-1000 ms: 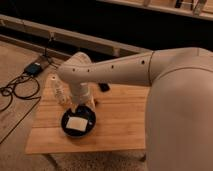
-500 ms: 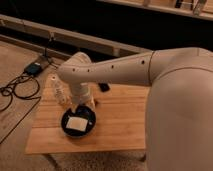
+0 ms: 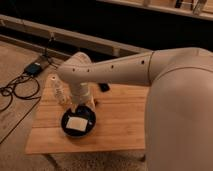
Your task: Knock the bottle over
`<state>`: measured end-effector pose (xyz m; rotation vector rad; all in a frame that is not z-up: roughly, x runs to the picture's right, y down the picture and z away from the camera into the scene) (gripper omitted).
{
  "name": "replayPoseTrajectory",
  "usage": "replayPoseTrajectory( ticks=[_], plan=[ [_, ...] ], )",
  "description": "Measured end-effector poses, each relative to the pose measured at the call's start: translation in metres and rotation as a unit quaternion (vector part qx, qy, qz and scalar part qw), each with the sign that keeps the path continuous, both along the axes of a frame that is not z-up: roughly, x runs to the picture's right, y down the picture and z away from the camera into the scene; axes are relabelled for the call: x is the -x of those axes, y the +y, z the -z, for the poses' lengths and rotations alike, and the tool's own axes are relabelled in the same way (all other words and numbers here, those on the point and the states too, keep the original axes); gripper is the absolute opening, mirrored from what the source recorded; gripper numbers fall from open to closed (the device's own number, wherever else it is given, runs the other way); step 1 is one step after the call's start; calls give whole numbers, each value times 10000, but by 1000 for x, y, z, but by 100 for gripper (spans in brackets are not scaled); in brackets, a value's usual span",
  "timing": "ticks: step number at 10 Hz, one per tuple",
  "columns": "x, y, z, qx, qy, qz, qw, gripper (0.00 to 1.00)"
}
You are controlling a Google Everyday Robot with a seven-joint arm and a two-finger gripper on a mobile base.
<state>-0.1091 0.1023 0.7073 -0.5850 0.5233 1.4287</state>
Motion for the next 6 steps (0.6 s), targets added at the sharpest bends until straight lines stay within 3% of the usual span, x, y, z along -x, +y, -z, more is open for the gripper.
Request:
replayPoseTrajectory(
  ticks=[6],
  plan=[
    [61, -24, -36, -139, -147, 453, 9988, 65]
  ],
)
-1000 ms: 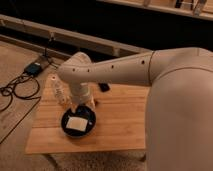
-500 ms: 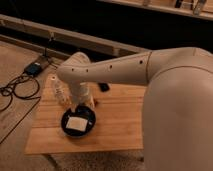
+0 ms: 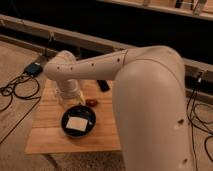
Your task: Knock the bottle over
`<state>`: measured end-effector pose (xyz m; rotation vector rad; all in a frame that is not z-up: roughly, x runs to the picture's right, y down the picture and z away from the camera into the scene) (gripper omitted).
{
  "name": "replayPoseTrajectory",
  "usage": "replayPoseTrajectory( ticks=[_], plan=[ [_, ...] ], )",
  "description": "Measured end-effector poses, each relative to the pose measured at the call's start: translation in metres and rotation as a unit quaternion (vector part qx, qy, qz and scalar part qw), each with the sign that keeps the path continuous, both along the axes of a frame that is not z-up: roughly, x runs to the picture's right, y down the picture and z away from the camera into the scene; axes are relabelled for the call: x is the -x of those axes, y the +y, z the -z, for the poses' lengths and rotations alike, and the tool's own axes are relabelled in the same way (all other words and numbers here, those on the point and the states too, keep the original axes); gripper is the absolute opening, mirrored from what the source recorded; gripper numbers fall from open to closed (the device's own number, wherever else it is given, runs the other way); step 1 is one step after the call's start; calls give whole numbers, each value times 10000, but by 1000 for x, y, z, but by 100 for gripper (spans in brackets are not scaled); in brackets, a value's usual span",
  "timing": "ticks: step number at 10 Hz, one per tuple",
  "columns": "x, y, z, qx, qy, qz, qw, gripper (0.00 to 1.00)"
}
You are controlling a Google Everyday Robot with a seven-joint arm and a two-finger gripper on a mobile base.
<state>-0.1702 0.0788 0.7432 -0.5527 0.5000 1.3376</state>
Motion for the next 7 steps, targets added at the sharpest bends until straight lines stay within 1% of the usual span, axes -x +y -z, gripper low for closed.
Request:
replayPoseTrajectory(
  ticks=[3, 5, 7],
  plan=[
    [36, -27, -19, -84, -120, 233, 9996, 65],
    [61, -47, -32, -126, -255, 333, 9990, 65],
    [80, -59, -41, -114, -391, 378, 9985, 65]
  ],
)
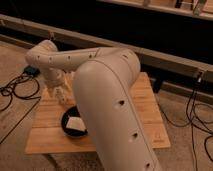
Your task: Knock the bottle over
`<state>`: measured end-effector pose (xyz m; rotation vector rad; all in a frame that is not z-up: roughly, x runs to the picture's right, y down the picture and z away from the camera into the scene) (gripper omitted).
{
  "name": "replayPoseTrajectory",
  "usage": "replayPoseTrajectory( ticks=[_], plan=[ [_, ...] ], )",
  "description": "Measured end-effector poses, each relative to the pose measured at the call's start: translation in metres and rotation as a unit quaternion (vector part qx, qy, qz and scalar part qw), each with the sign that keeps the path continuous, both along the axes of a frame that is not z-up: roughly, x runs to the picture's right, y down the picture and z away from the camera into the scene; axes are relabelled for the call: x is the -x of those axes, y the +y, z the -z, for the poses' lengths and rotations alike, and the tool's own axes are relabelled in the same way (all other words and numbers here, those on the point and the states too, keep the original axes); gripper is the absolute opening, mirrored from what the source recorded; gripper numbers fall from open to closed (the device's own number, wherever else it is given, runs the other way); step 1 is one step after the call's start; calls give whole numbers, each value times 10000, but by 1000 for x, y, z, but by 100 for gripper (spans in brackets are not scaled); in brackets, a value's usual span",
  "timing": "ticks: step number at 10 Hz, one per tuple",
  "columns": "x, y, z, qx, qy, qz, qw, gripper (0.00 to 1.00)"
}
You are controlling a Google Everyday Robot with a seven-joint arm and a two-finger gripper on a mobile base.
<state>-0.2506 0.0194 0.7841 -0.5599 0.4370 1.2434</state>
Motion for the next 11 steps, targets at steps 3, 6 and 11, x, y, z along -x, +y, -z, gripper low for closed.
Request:
replayPoseTrajectory(
  ticks=[3, 6, 11],
  plan=[
    [22, -28, -18, -92, -112, 76, 9999, 65],
    [33, -47, -35, -217, -110, 154, 9996, 65],
    [35, -65, -65, -431, -53, 190, 9989, 65]
  ],
)
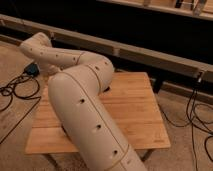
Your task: Knock the bottle over
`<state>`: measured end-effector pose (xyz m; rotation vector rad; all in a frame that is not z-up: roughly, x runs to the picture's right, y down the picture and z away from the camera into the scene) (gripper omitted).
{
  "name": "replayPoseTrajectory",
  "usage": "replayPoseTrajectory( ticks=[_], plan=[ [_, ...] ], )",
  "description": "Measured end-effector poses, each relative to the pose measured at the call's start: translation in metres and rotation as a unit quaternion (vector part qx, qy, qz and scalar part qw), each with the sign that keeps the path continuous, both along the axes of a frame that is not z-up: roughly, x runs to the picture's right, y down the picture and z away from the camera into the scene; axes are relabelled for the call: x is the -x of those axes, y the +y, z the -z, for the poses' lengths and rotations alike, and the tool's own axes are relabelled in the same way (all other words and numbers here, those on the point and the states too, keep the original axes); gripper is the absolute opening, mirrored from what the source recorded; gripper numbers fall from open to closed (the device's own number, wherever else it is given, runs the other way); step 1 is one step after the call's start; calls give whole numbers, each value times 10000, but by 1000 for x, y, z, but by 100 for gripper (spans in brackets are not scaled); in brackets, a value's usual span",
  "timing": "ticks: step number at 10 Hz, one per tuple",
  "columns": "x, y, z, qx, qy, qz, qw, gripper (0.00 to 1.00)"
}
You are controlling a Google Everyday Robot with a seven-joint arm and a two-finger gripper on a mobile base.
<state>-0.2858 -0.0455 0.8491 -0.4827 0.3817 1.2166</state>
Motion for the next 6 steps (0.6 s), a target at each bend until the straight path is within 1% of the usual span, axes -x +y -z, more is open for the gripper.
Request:
replayPoseTrajectory(
  ticks=[1, 3, 4, 5, 6],
  plan=[
    [-6, -4, -3, -48, 62, -13, 10000, 65],
    [-26, -14, -6, -161, 262, -136, 9994, 65],
    [-41, -18, -5, -196, 385, -220, 9988, 65],
    [-65, -21, -1, -207, 564, -334, 9976, 65],
    [-78, -21, 2, -204, 649, -402, 9969, 65]
  ],
)
